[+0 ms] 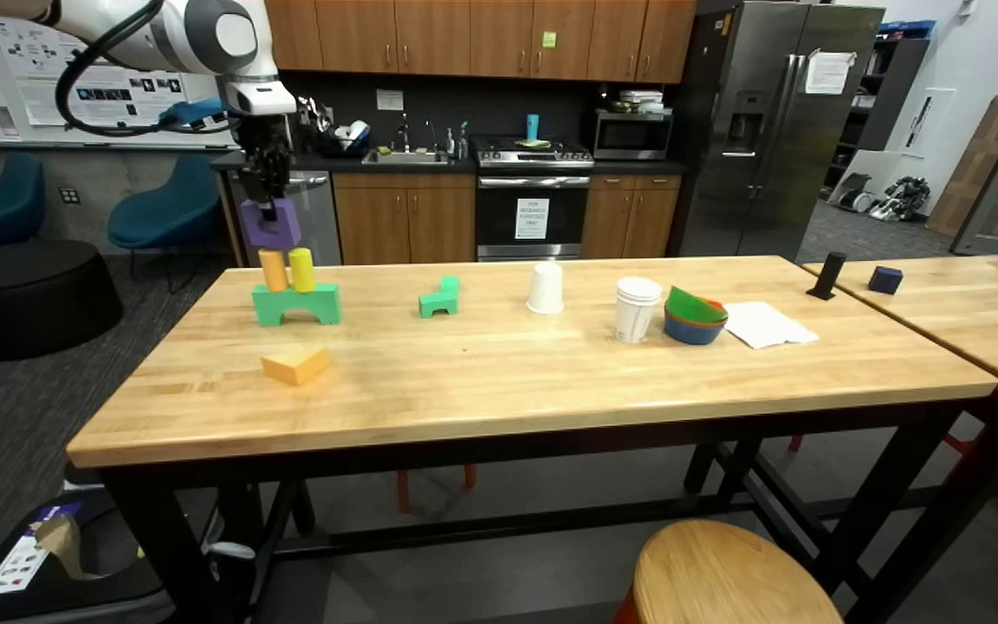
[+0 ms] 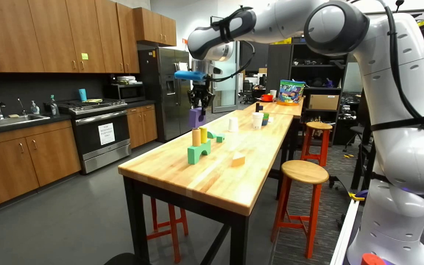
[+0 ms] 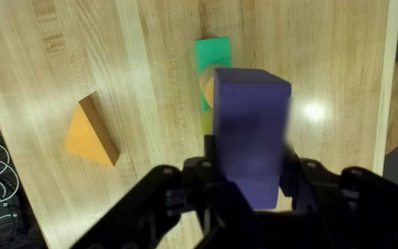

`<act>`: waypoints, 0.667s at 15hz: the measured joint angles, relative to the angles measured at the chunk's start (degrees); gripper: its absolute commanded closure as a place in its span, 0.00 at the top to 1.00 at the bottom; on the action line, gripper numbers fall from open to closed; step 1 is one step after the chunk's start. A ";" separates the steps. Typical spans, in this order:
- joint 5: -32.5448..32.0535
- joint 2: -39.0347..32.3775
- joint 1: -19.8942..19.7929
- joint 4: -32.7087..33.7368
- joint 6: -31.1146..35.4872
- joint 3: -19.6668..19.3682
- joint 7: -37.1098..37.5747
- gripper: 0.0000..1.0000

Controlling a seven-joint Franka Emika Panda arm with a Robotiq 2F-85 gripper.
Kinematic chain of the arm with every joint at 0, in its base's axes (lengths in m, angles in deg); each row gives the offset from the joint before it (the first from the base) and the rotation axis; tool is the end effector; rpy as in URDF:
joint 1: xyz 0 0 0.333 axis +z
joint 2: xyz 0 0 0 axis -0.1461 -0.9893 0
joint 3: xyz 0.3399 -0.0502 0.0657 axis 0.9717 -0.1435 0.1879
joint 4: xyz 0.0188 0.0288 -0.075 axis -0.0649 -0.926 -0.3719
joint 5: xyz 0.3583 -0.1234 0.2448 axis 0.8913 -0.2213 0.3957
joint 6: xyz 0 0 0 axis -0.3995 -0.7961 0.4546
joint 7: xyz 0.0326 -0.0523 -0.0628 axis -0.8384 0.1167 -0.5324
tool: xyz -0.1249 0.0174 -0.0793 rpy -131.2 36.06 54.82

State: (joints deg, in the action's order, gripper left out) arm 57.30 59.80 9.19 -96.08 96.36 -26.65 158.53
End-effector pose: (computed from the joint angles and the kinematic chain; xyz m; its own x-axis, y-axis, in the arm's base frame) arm 0.7444 -0.0322 0.4846 0.0999 -0.9947 -0.0235 -0.9912 -0.0974 -0.0896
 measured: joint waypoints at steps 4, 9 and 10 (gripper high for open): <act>0.31 0.00 -0.63 0.00 0.00 -0.08 0.00 0.16; 0.32 0.00 -0.61 -0.05 0.00 0.05 0.00 0.16; 0.32 0.00 -0.57 -0.06 0.00 0.14 -0.01 0.16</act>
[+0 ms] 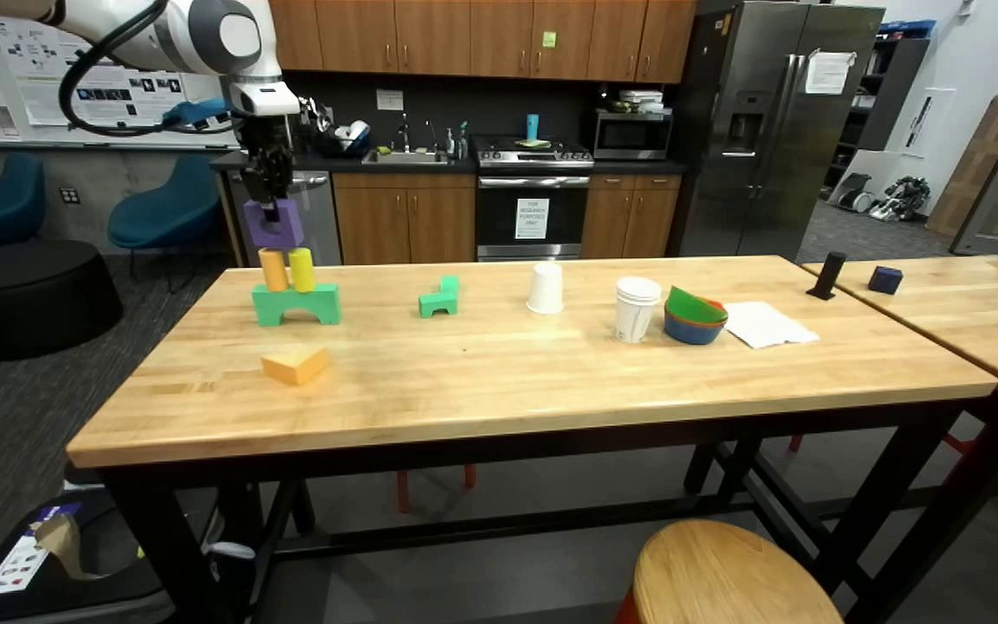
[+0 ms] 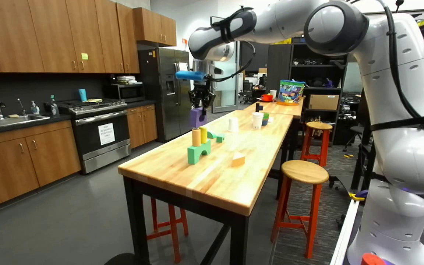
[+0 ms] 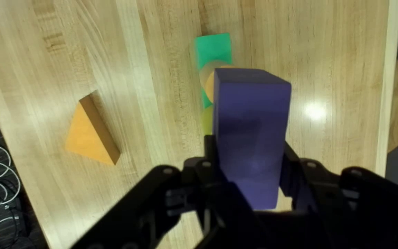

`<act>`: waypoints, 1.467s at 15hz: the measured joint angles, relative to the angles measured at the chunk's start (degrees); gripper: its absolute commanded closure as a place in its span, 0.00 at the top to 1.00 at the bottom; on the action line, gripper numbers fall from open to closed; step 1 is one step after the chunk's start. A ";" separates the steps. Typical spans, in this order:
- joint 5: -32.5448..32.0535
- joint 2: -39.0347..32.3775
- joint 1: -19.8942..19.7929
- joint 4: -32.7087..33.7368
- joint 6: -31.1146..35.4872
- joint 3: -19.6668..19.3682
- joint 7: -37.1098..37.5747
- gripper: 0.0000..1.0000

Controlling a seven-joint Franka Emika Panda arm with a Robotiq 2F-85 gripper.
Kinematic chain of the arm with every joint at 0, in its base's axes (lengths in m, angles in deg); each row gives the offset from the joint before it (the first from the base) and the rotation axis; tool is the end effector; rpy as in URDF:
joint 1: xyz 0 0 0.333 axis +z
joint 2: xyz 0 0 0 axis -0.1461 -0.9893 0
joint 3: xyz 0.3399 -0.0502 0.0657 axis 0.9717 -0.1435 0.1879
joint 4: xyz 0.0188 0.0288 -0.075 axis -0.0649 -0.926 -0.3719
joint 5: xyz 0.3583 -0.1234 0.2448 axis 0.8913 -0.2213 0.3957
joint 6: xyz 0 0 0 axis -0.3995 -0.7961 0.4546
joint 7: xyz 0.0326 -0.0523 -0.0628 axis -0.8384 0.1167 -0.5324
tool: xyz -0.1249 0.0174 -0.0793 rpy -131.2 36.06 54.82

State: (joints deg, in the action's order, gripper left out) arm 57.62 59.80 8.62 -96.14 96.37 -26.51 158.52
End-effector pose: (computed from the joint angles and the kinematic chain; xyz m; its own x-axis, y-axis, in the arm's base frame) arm 0.7440 -0.0374 0.4840 0.0912 -0.9954 -0.0298 -0.9921 -0.0882 -0.0897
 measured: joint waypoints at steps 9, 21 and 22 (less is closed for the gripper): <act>0.04 0.00 -0.01 -0.26 0.00 0.11 0.00 0.16; 0.17 0.00 -0.09 -1.26 0.03 0.06 0.00 0.16; 0.17 0.00 -0.09 -1.36 0.03 0.05 0.00 0.16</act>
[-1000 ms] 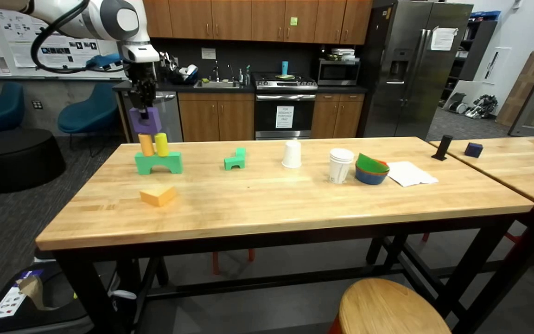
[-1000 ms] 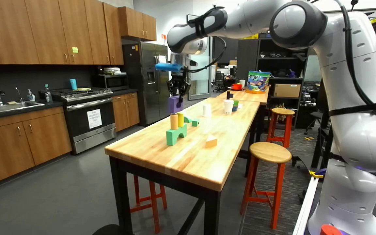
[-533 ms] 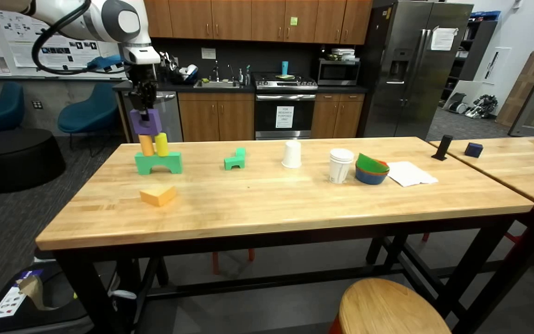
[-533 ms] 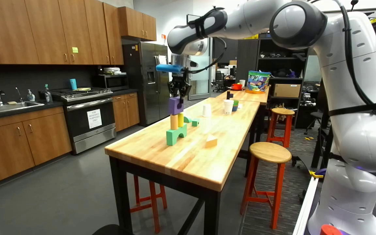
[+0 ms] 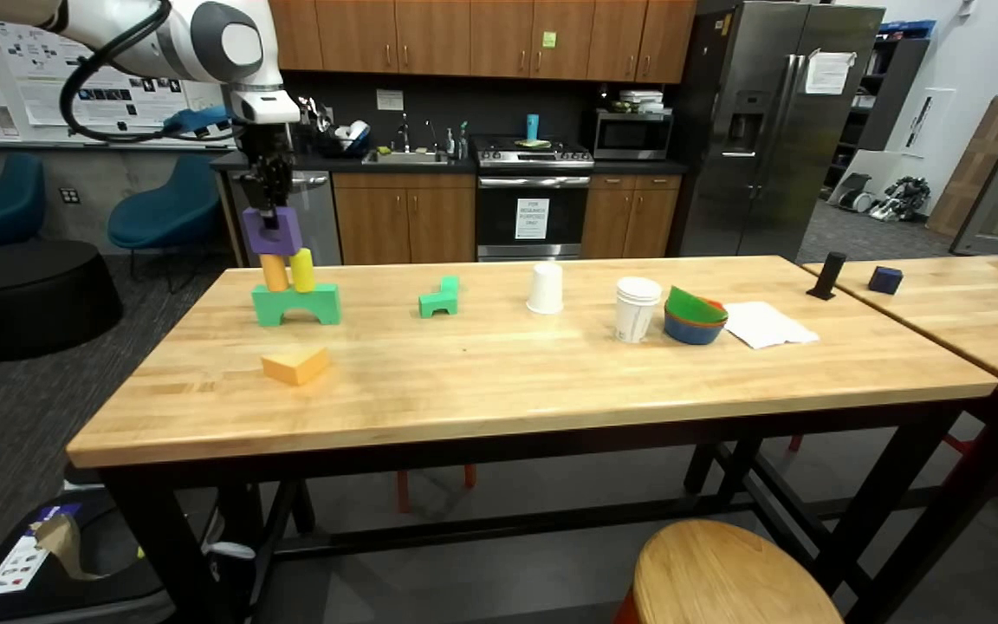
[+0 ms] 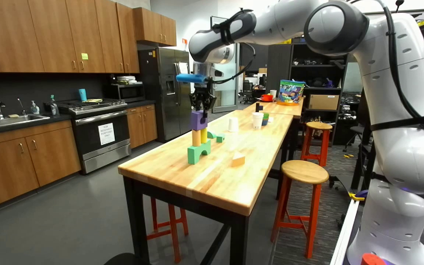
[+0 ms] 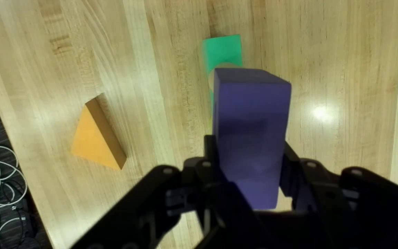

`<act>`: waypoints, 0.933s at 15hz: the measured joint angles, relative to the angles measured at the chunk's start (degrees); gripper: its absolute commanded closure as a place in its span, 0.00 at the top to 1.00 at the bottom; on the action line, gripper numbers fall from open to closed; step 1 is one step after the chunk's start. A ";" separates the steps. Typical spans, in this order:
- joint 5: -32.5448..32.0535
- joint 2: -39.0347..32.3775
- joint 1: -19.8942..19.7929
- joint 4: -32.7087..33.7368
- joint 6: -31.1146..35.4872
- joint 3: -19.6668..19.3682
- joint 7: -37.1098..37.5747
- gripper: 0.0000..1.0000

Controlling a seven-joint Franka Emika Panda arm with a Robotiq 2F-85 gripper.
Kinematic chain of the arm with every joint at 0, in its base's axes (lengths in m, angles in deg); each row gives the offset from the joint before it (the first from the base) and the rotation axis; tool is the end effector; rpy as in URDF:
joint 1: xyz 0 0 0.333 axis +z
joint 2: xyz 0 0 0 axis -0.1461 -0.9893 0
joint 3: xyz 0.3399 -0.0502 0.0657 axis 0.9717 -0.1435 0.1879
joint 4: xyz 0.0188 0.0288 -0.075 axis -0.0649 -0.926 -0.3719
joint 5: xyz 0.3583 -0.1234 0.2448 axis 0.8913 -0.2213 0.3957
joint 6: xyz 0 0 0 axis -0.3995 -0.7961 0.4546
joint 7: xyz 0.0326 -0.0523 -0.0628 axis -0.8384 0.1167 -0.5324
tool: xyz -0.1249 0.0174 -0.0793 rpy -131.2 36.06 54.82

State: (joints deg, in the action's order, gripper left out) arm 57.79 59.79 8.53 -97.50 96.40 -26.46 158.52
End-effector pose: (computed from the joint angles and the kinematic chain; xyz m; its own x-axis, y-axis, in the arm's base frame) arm 0.7404 -0.0377 0.4709 0.0885 -0.9954 -0.0366 -0.9940 -0.0859 -0.0671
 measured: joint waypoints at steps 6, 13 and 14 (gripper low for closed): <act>0.00 0.00 0.00 -0.18 2.42 -0.01 -2.52 0.16; 0.00 0.00 -0.01 -0.15 3.89 -0.02 -6.62 0.16; 0.00 0.00 -0.01 -0.15 3.84 -0.06 -6.66 0.16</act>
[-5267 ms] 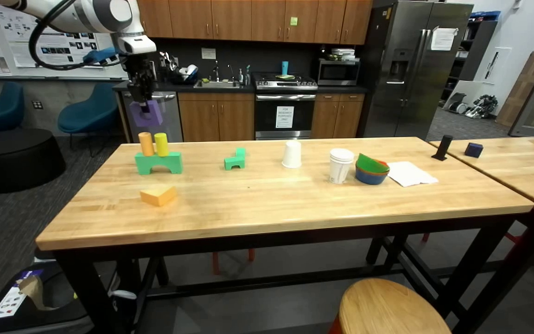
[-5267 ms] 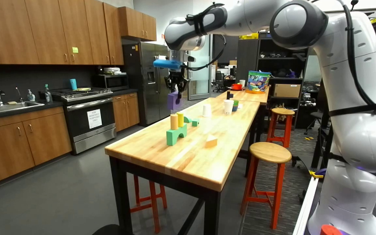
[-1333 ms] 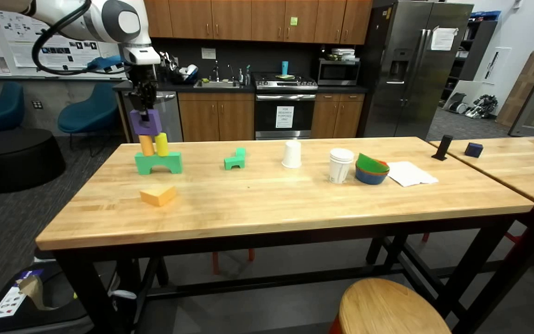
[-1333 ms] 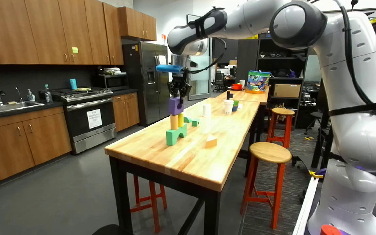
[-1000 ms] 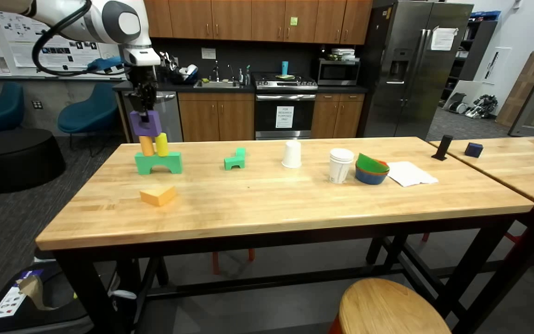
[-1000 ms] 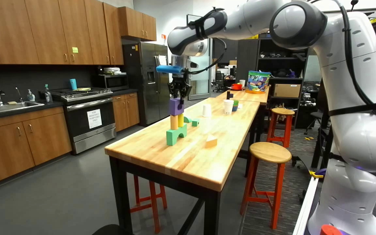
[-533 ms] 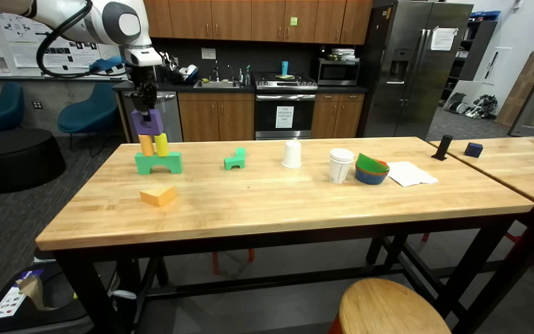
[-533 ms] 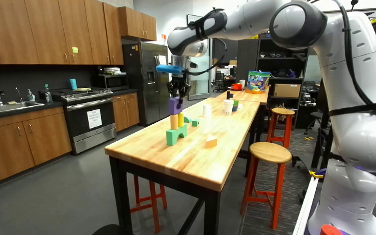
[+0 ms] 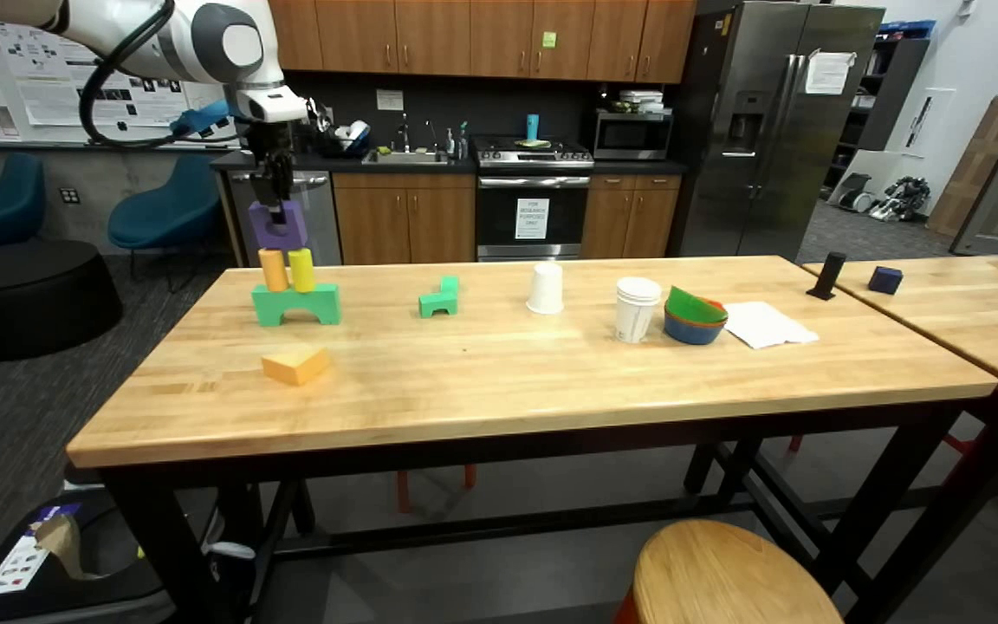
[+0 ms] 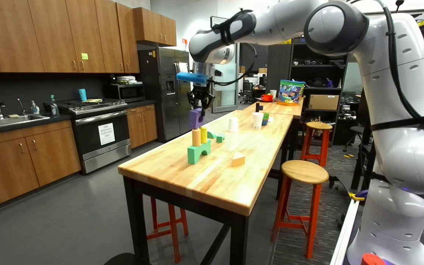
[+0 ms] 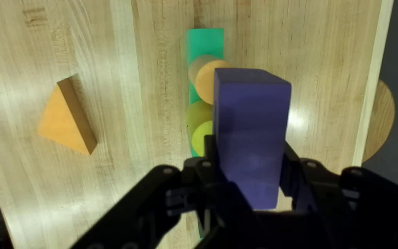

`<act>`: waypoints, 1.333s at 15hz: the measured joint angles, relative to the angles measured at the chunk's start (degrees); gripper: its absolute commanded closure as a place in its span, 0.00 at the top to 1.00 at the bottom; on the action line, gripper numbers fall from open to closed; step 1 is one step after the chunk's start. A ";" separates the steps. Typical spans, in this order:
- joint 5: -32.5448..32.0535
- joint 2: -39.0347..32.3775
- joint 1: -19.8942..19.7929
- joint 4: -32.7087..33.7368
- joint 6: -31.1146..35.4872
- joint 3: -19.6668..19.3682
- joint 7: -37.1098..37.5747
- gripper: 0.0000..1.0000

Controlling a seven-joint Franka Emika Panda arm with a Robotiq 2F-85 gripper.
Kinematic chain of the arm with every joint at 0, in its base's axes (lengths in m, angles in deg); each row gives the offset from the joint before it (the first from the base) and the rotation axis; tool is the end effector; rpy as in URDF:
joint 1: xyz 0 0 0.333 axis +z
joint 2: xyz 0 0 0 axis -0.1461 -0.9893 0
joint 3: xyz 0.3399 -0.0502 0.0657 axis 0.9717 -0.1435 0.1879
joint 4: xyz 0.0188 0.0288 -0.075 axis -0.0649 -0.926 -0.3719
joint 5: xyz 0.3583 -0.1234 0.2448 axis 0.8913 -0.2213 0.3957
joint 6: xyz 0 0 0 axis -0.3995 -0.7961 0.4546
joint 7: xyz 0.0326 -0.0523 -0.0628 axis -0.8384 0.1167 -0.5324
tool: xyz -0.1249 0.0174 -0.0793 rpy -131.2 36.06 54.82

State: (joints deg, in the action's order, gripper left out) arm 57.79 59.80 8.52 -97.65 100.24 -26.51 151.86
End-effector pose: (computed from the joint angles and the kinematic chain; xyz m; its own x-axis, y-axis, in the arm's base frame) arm 0.7492 -0.0395 0.4764 0.2002 -0.9797 -0.0099 -0.9714 -0.1972 -0.1324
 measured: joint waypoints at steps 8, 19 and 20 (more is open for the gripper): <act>0.00 0.00 -0.10 0.03 -0.17 -0.49 0.02 0.16; 0.00 -0.02 -0.11 0.05 -0.80 -0.49 0.05 0.16; 0.00 -0.03 -0.08 0.05 -0.81 -0.49 0.05 0.16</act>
State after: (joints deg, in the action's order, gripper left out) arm 57.79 59.77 8.44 -97.60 99.43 -27.00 151.90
